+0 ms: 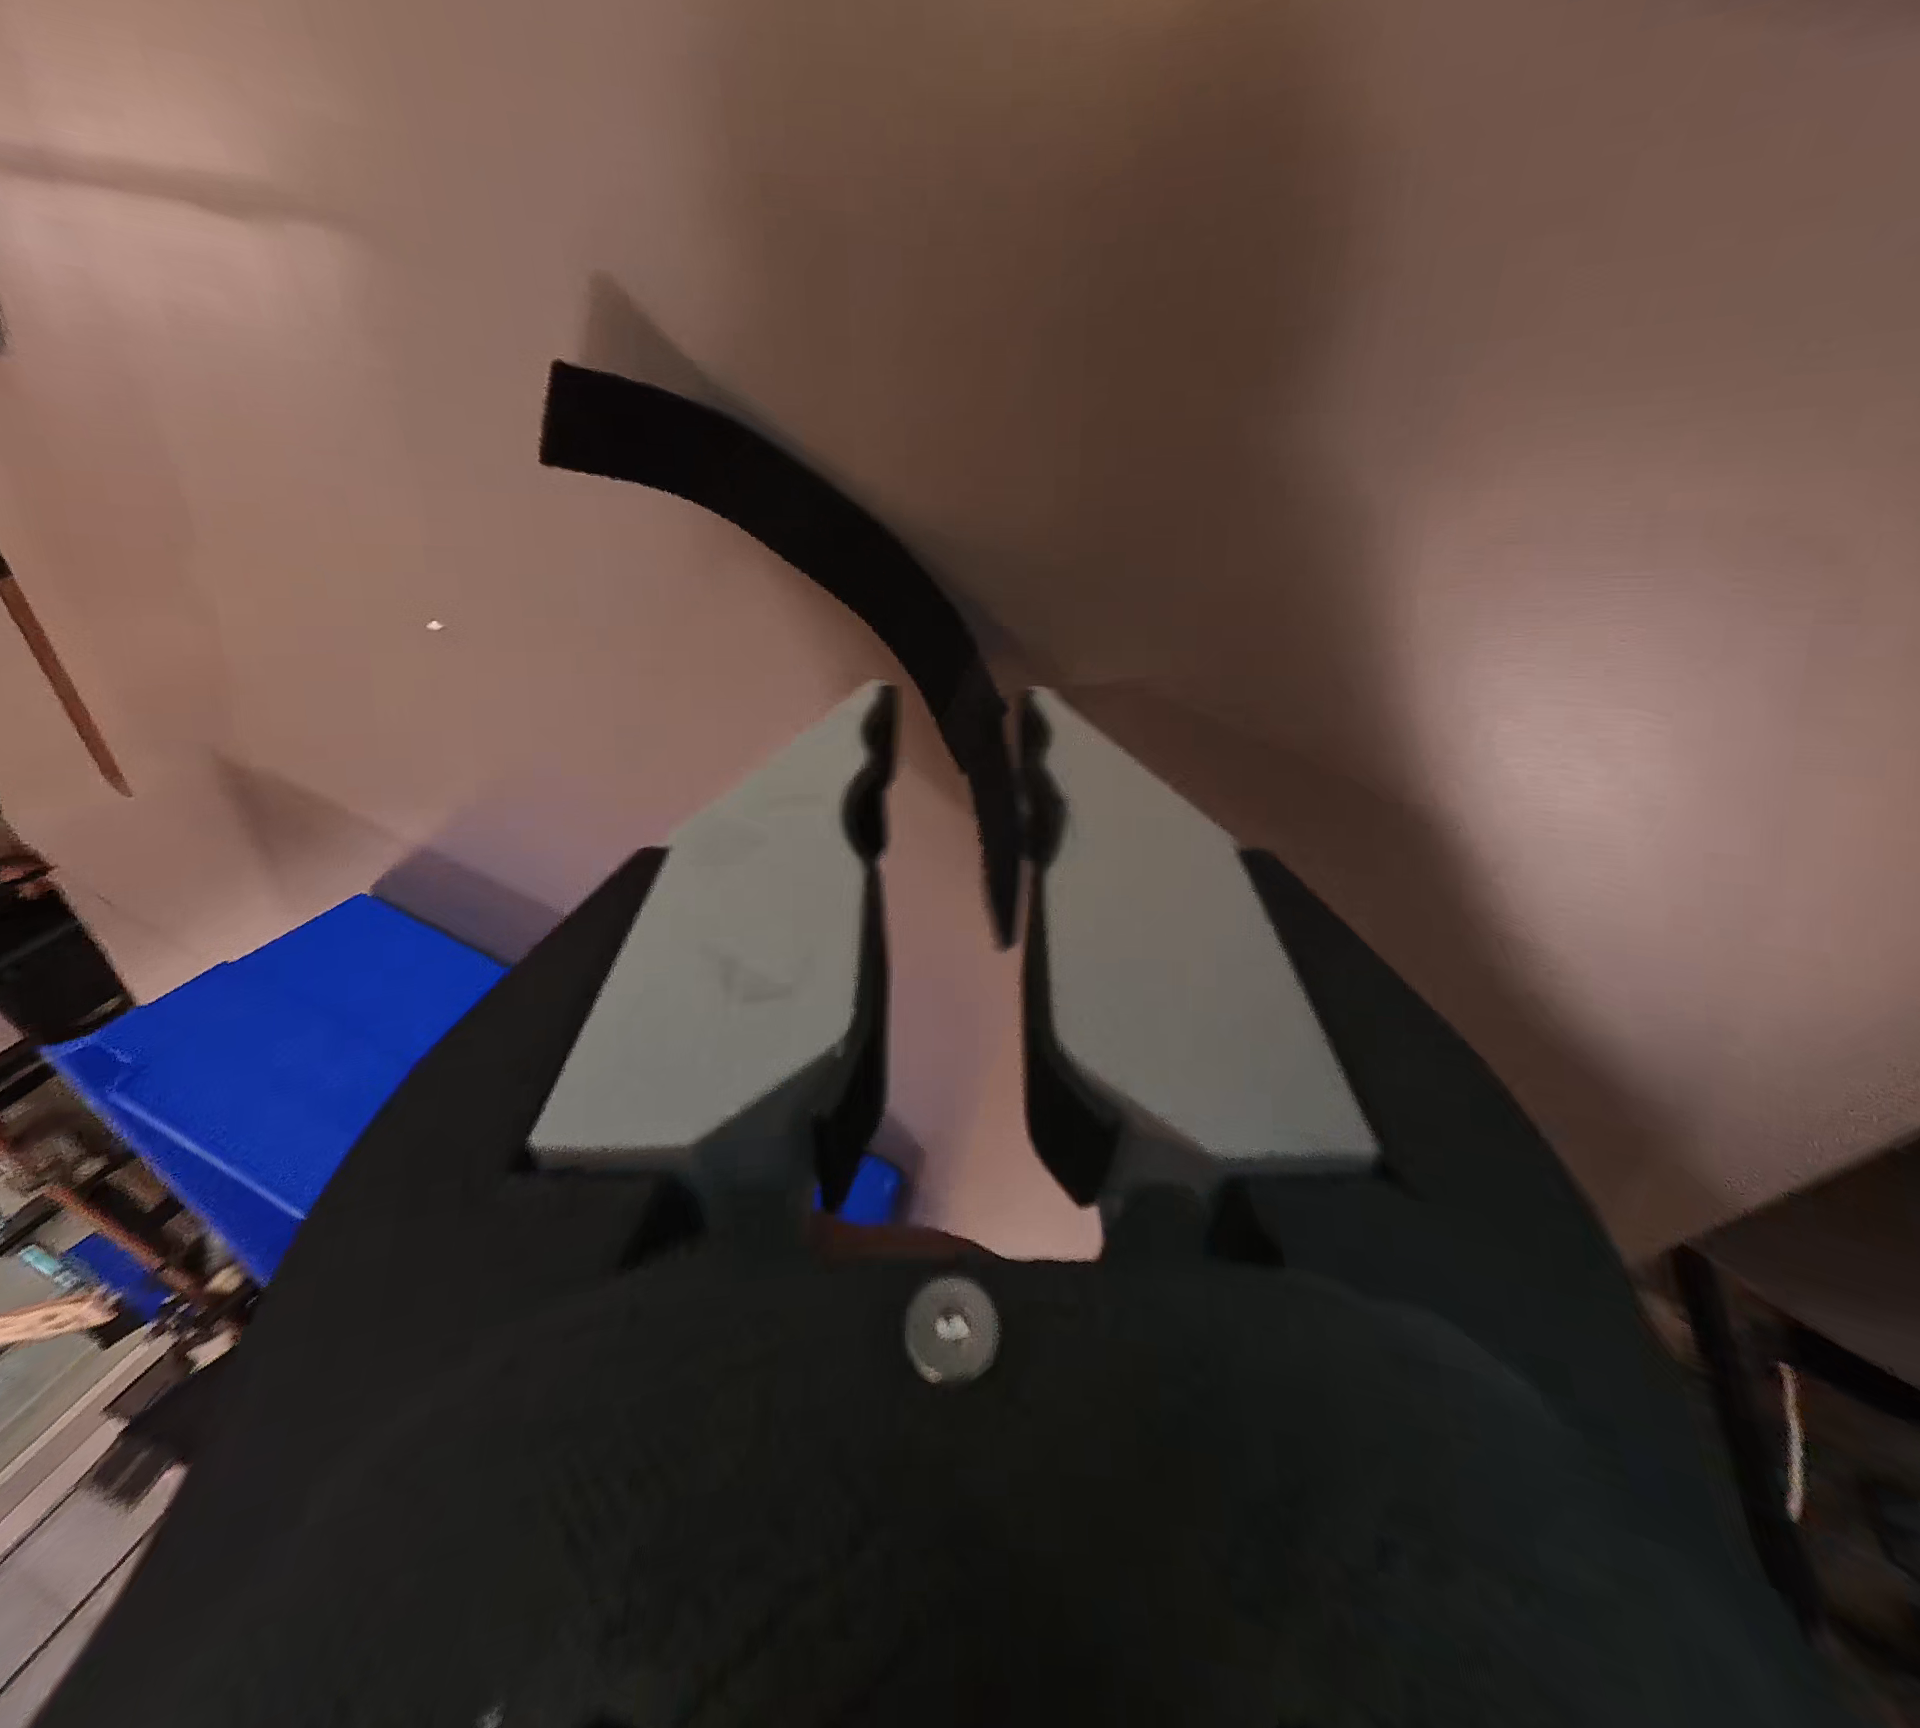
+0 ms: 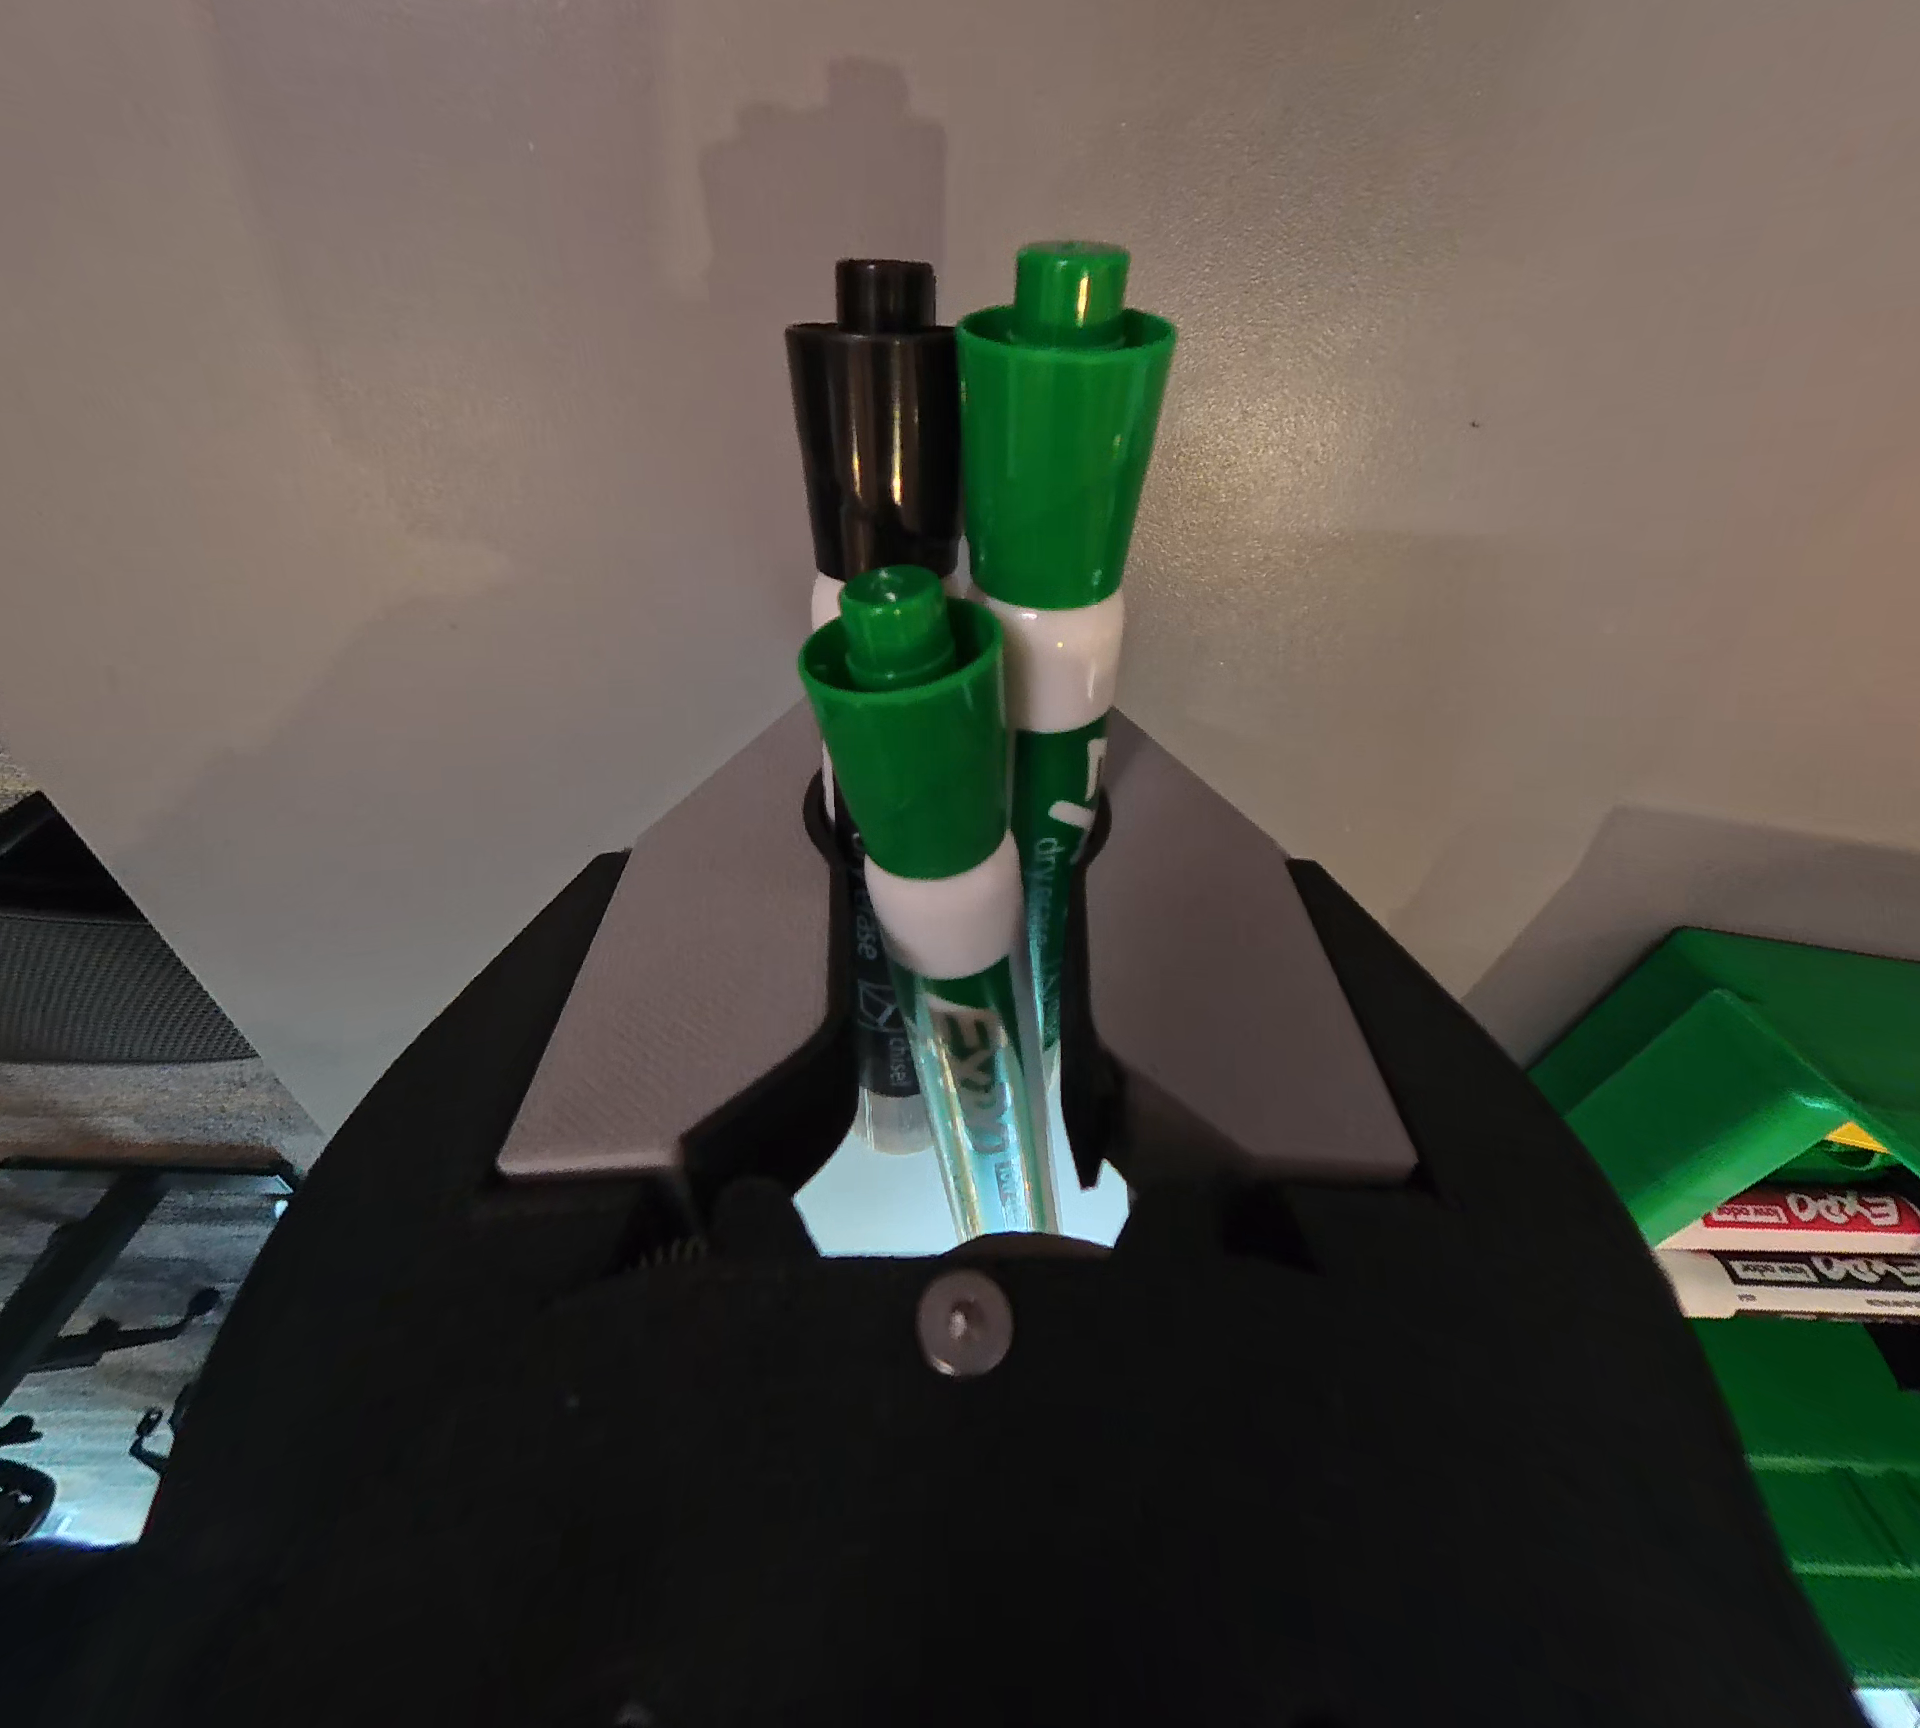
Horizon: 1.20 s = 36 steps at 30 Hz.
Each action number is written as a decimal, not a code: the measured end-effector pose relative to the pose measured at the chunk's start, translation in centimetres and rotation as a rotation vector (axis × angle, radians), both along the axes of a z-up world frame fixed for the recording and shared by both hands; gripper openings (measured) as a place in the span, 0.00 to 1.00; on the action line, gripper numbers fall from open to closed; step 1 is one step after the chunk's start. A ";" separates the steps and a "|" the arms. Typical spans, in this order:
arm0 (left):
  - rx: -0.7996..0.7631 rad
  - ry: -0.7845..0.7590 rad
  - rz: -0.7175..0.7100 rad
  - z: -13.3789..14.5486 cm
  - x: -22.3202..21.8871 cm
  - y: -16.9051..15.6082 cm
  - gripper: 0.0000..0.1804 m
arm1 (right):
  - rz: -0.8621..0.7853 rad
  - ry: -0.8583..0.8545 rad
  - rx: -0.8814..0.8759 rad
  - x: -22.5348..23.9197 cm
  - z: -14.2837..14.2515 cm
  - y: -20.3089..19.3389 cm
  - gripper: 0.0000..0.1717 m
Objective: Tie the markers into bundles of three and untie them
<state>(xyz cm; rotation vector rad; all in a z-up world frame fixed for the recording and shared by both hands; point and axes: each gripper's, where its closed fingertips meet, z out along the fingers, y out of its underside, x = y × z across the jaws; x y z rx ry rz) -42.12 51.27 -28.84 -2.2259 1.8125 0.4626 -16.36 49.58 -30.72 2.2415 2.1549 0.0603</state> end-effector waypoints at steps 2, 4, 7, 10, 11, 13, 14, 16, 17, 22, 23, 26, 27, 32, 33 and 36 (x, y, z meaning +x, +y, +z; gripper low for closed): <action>0.053 0.025 -0.012 -0.4 -0.5 1.2 0.00 | -0.001 0.005 0.000 0.0 0.0 0.0 0.22; 0.068 -0.061 0.007 -0.4 -0.1 2.1 0.00 | -0.005 0.015 0.001 0.0 0.0 0.0 0.22; -0.004 -0.483 0.092 1.1 2.9 2.1 0.00 | -0.010 0.032 0.002 0.0 0.0 0.0 0.22; -0.210 -0.985 0.185 3.6 5.3 0.6 0.00 | -0.007 0.032 0.002 0.0 0.0 0.0 0.22; -0.302 -1.092 0.237 3.7 5.3 0.1 0.00 | -0.004 0.026 0.002 0.0 0.0 0.0 0.22; -0.395 -1.182 0.329 2.6 4.5 -0.1 0.00 | 0.000 0.011 0.001 0.0 0.0 0.0 0.22; -0.390 -1.191 0.360 1.8 3.9 0.1 0.00 | 0.002 0.005 0.000 0.0 0.0 0.0 0.22; -0.374 -1.182 0.392 0.7 3.0 0.1 0.02 | 0.003 -0.002 0.000 0.0 0.0 0.0 0.22; -0.365 -1.172 0.395 0.5 2.8 0.0 0.06 | 0.002 -0.004 -0.001 0.0 0.0 0.0 0.22; -0.303 -1.076 0.292 0.8 3.4 -1.3 0.28 | -0.002 -0.012 -0.001 0.0 0.0 0.0 0.22; -0.257 -1.043 0.252 1.1 3.1 -1.3 0.28 | -0.004 -0.012 -0.001 0.0 0.0 0.0 0.22; -0.053 -0.874 0.114 2.0 2.1 -0.6 0.29 | -0.007 -0.010 -0.001 0.0 0.0 0.0 0.22; 0.007 -0.801 0.055 2.6 1.7 -0.3 0.31 | -0.007 -0.010 -0.001 0.0 0.0 -0.1 0.22; 0.030 -0.551 -0.343 5.1 3.6 -1.3 0.41 | -0.008 -0.014 -0.001 -0.1 0.0 -0.1 0.22; -0.026 -0.504 -0.411 5.0 4.1 -1.9 0.43 | -0.009 -0.012 -0.001 -0.1 0.0 -0.1 0.22; -0.111 -0.340 -0.514 3.9 4.9 -1.3 0.46 | -0.015 -0.003 0.000 -0.1 0.0 -0.1 0.22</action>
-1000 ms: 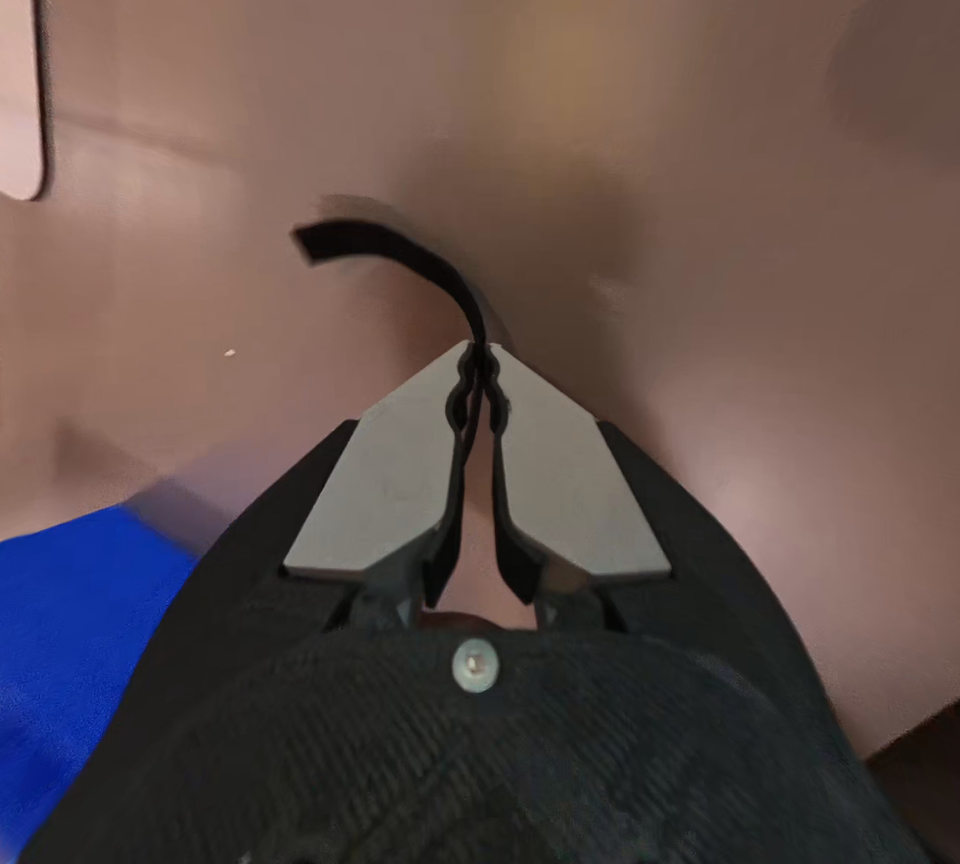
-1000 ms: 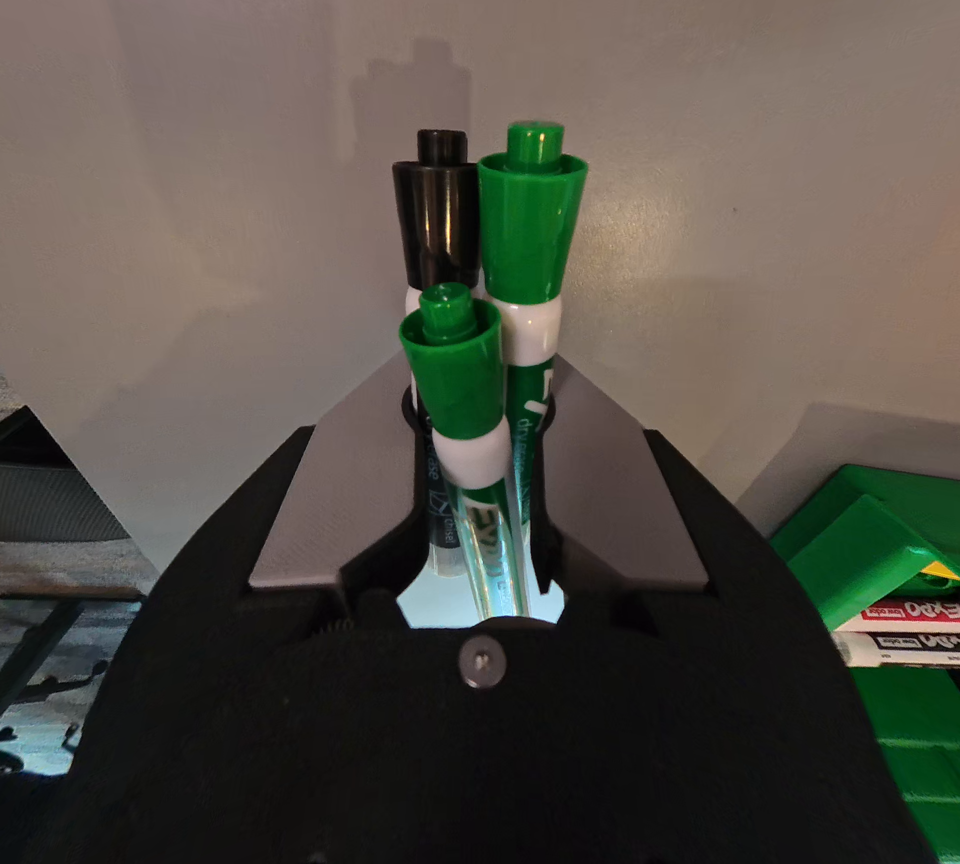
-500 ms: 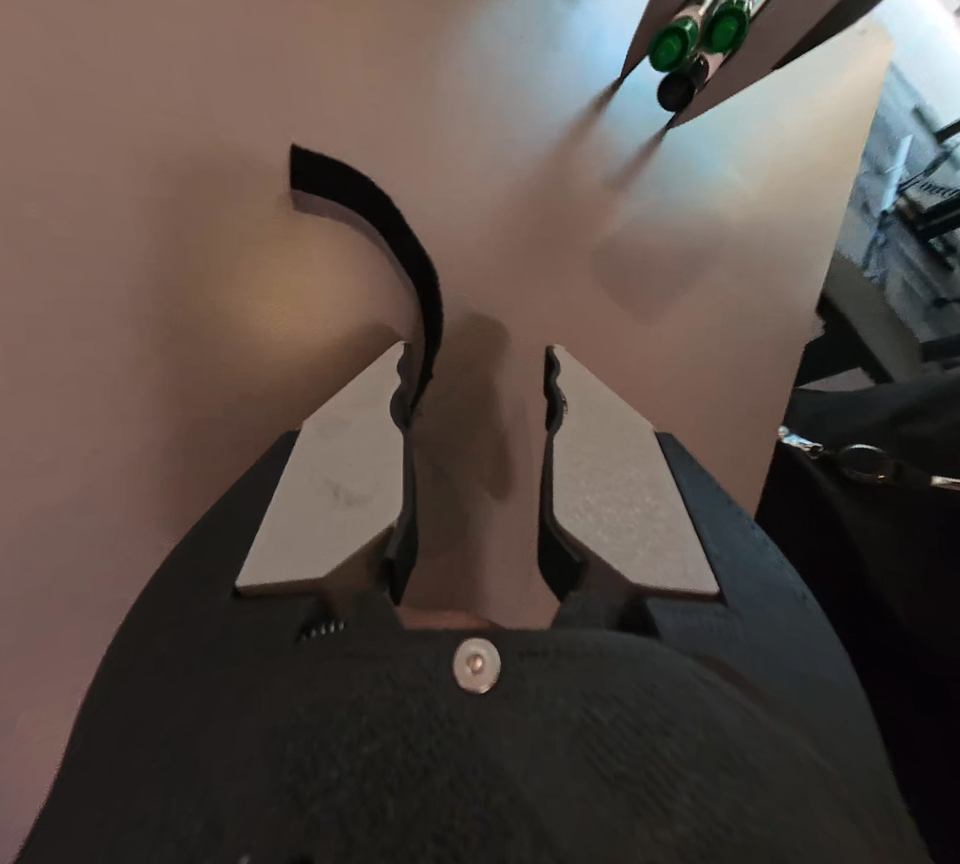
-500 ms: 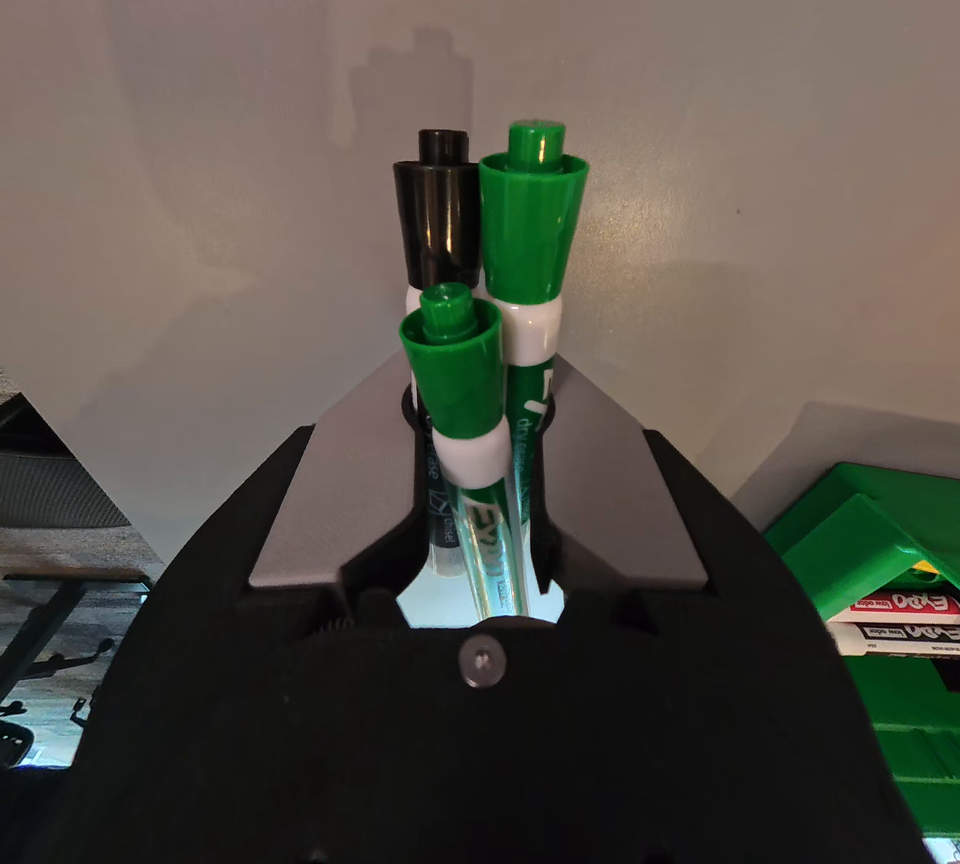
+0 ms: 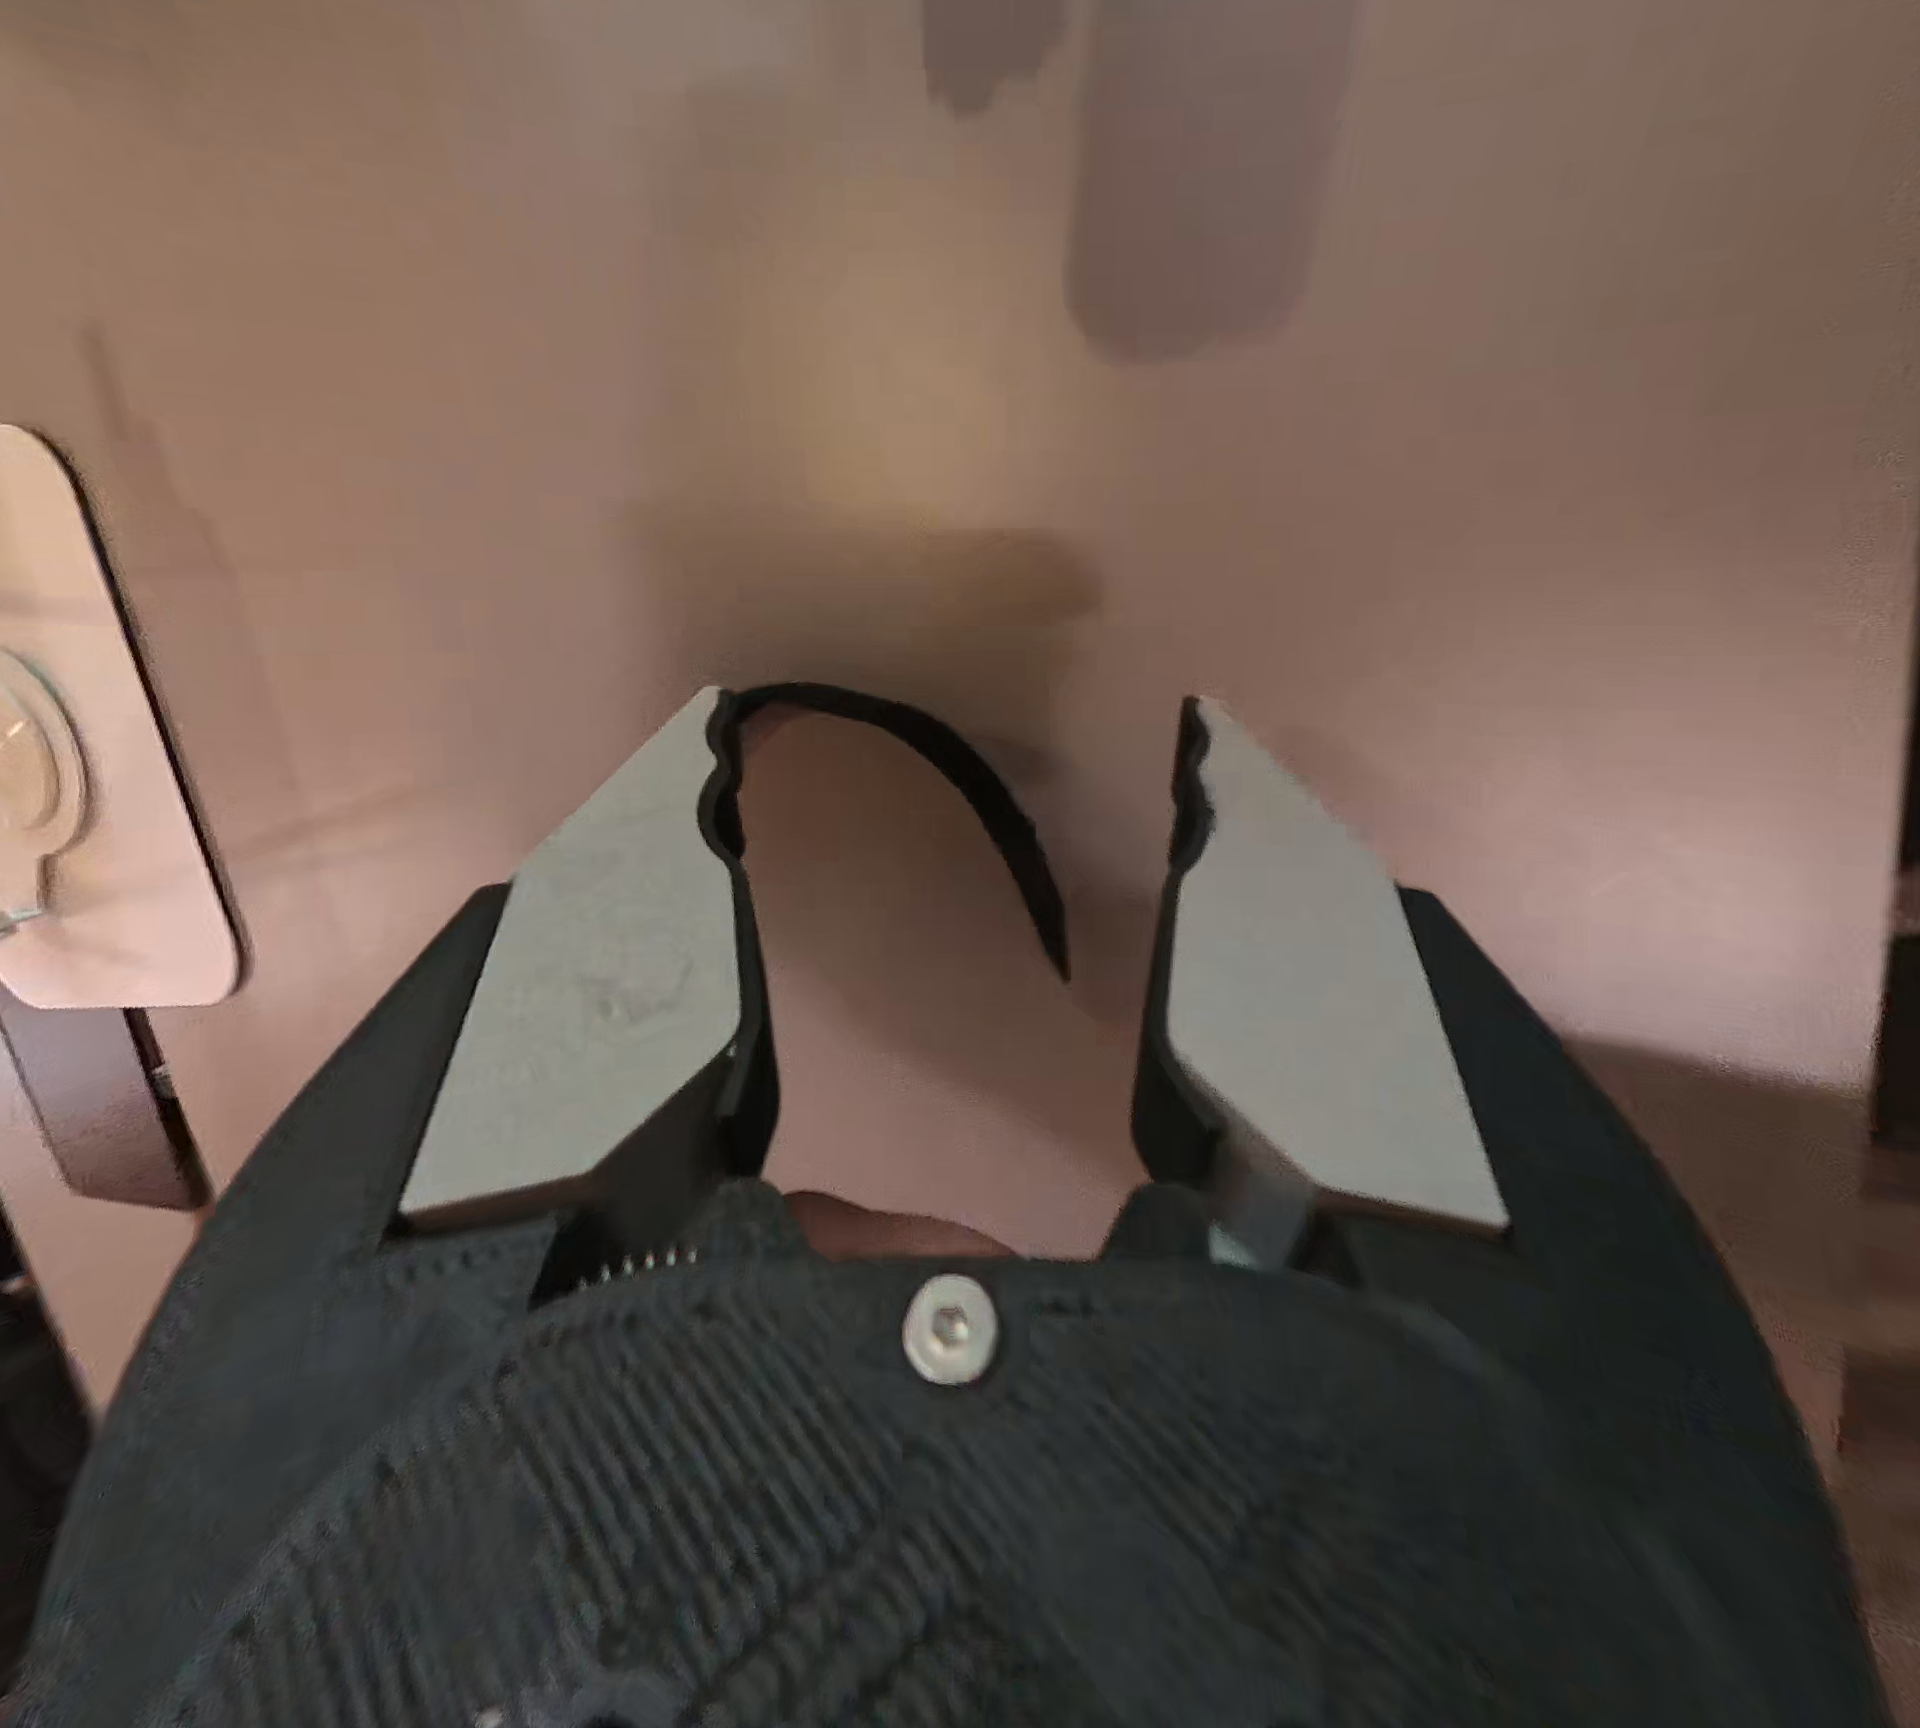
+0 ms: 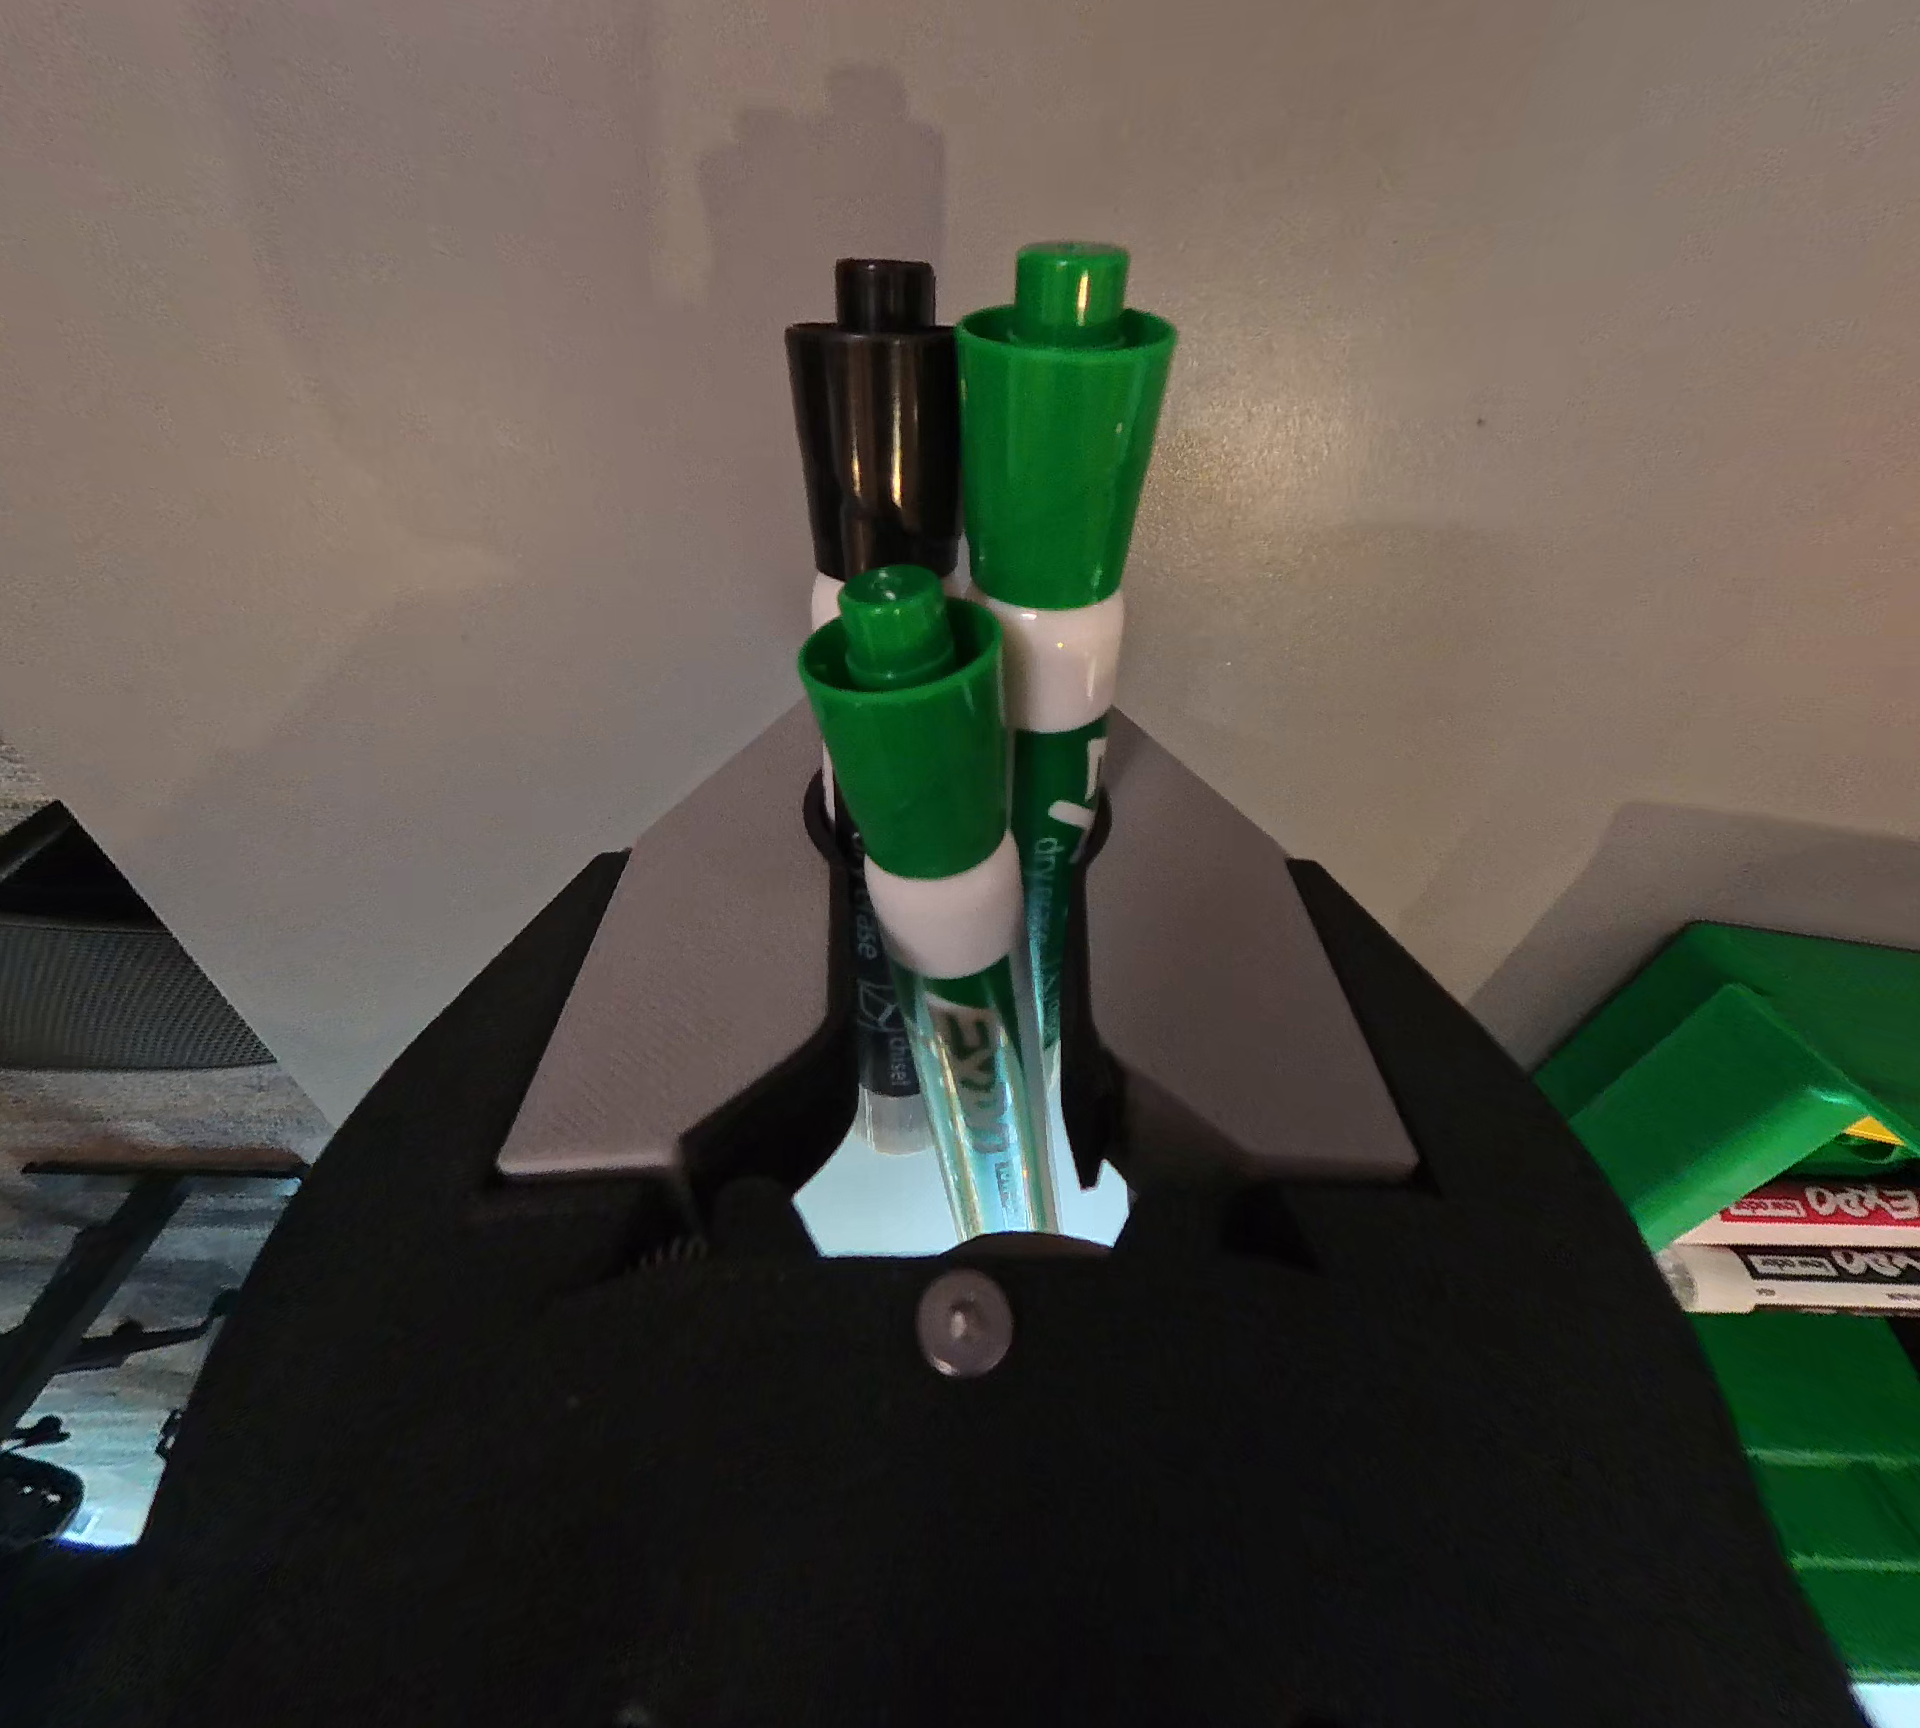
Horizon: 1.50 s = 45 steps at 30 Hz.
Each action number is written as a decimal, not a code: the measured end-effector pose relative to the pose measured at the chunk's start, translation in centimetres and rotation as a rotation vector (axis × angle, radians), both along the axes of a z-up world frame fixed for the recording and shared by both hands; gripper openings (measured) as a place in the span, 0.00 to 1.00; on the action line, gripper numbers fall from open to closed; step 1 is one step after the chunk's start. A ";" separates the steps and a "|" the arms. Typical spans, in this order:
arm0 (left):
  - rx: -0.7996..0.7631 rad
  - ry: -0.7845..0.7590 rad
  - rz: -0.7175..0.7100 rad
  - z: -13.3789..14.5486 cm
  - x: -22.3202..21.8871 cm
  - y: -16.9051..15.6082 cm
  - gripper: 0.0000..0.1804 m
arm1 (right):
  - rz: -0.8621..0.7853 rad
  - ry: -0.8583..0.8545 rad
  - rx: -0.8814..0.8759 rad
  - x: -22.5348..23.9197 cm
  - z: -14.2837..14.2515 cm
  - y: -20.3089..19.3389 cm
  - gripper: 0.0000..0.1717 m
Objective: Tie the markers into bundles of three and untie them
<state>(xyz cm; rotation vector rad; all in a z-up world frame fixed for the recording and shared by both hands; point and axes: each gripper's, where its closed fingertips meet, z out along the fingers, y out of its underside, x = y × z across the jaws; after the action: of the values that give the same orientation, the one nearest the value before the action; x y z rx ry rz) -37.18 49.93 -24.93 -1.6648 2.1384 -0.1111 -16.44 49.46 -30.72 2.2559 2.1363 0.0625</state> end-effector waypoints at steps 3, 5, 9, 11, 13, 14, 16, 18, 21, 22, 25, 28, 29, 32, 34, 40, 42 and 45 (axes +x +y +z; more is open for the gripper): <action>0.044 0.213 -0.050 -1.9 -0.6 1.7 0.52 | -0.001 0.006 0.000 0.0 0.0 0.0 0.22; 0.088 0.307 -0.092 -3.1 -0.7 2.5 0.54 | 0.002 0.005 -0.002 0.0 0.0 0.0 0.22; 0.100 0.418 -0.143 -4.5 -0.8 3.3 0.51 | 0.005 0.004 -0.006 0.0 0.0 0.0 0.22; 0.090 0.468 -0.157 -4.9 -1.0 3.6 0.49 | 0.004 0.006 -0.008 0.0 0.0 0.0 0.22; 0.085 0.534 -0.170 -5.1 -1.5 4.0 0.48 | 0.004 0.007 -0.008 0.0 0.0 0.0 0.21; 0.089 0.566 -0.177 -5.2 -1.6 4.3 0.48 | 0.003 0.008 -0.009 0.0 0.0 0.0 0.22; 0.079 0.621 -0.187 -5.3 -1.8 4.5 0.48 | 0.003 0.009 -0.010 0.0 0.0 0.0 0.22; 0.069 0.664 -0.190 -5.4 -1.7 4.8 0.48 | 0.001 0.010 -0.011 0.0 0.0 0.0 0.22; 0.065 0.729 -0.191 -5.3 -1.6 4.9 0.47 | 0.001 0.012 -0.010 -0.1 0.0 0.1 0.22; 0.070 0.742 -0.193 -5.4 -1.4 5.0 0.47 | 0.001 0.014 -0.011 -0.1 0.0 0.1 0.22; 0.090 0.781 -0.212 -5.5 -1.3 5.2 0.46 | -0.001 0.021 -0.012 -0.1 0.0 0.1 0.22; 0.103 0.809 -0.211 -5.8 -1.5 5.4 0.46 | -0.001 0.022 -0.016 0.0 0.0 0.1 0.22; 0.103 0.817 -0.212 -5.8 -1.7 5.5 0.46 | 0.000 0.019 -0.017 0.0 0.0 0.0 0.22; 0.130 0.814 -0.208 -5.7 -1.6 6.1 0.46 | -0.003 0.013 -0.024 0.2 0.1 0.0 0.22; 0.145 0.825 -0.213 -5.6 -1.9 6.4 0.45 | -0.004 0.010 -0.026 0.3 0.1 0.0 0.22; 0.162 0.867 -0.229 -5.7 -2.7 7.1 0.43 | -0.007 0.006 -0.028 0.5 0.1 0.0 0.22; 0.165 0.875 -0.229 -5.7 -2.8 7.2 0.44 | -0.007 0.004 -0.027 0.5 0.1 0.0 0.22; 0.158 0.876 -0.220 -5.7 -2.9 7.2 0.42 | -0.006 0.004 -0.025 0.4 0.1 0.0 0.22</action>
<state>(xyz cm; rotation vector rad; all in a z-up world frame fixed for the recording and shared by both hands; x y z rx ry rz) -40.09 57.16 -30.62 -1.5269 2.8331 0.8486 -16.00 49.45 -30.61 2.2498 2.1201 0.0308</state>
